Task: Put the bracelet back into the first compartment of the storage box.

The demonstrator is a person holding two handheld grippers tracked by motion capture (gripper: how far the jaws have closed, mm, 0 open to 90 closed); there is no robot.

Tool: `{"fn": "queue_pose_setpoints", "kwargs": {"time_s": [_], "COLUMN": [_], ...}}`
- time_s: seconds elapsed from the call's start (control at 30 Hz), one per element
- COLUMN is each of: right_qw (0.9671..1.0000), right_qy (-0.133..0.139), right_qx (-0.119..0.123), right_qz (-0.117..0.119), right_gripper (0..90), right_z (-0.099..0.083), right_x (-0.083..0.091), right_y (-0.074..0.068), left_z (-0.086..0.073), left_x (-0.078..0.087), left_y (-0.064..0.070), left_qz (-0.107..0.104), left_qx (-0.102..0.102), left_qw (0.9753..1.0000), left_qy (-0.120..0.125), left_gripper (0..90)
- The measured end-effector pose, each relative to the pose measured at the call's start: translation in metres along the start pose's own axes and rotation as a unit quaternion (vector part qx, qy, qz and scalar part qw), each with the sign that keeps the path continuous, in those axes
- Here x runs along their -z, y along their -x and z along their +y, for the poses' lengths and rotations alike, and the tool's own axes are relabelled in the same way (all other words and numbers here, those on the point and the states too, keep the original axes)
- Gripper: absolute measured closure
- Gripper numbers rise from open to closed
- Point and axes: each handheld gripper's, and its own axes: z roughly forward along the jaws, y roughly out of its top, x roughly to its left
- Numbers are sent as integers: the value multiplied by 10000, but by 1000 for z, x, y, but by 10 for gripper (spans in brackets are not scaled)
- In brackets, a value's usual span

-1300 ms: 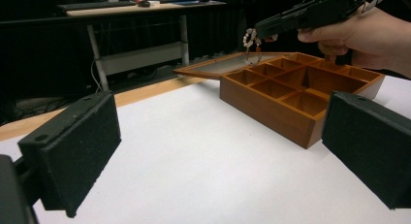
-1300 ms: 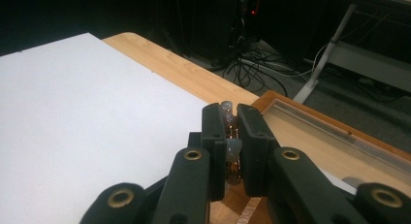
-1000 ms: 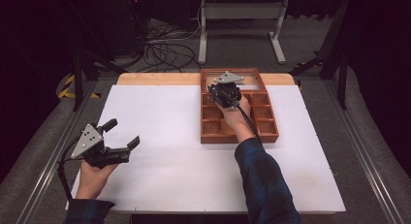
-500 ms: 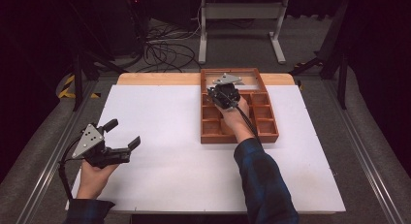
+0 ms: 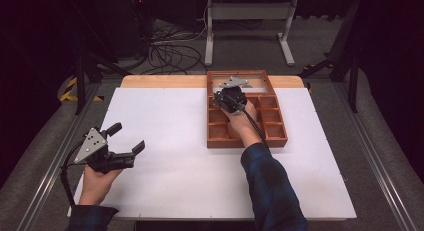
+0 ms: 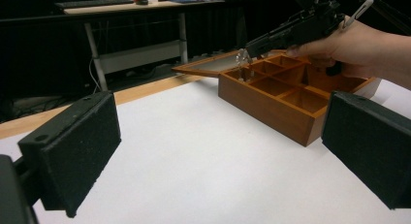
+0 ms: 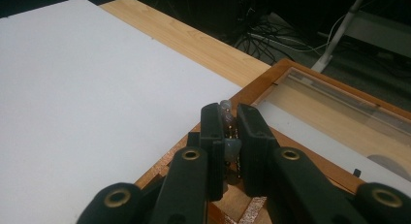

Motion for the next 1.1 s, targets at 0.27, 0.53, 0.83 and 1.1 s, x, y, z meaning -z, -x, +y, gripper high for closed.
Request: {"fn": "queue_pose_setpoints", "kwargs": {"time_s": [0.27,0.53,0.83,1.1], "right_qw": [10000,9999,9995,9985], "right_qy": [-21,42,148,319], "right_qx": [20,-41,-220,-342], "right_qz": [32,110,154,269], "right_gripper": [822,709,582,452], "right_z": [-1,-1,-1,-1], "right_x": [-3,-4,1,8], "right_y": [0,3,6,7], "left_z": [0,0,0,0], "left_x": [0,0,-1,-1], "left_y": [0,-1,0,0], "left_qz": [-3,-15,-13,2], "left_qx": [5,2,-4,15], "left_qw": [10000,10000,10000,10000], "left_qy": [8,12,2,7], "left_gripper": [14,14,14,14]}}
